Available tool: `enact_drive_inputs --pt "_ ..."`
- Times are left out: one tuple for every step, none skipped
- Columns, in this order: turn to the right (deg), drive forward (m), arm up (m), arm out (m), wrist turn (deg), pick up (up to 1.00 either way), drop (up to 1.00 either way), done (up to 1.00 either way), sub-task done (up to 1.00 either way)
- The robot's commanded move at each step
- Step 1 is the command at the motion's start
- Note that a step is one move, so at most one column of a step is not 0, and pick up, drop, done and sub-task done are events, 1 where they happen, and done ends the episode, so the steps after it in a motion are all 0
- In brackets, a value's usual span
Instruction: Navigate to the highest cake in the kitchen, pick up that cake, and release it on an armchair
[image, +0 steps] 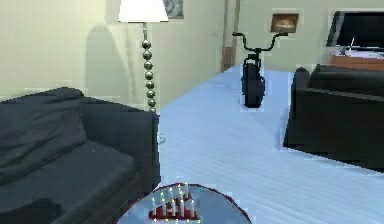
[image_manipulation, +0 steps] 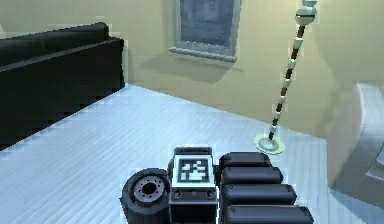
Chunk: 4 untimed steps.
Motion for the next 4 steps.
enact_drive_inputs --pt "0.0 1.0 0.0 0.0 0.0 0.0 0.0 0.0 0.0" --pt "0.0 1.0 0.0 0.0 0.0 0.0 0.0 0.0 0.0" --pt "0.0 1.0 0.0 0.0 0.0 0.0 0.0 0.0 0.0" --pt "3.0 0.0 0.0 0.0 0.0 0.0 0.0 0.0 0.0"
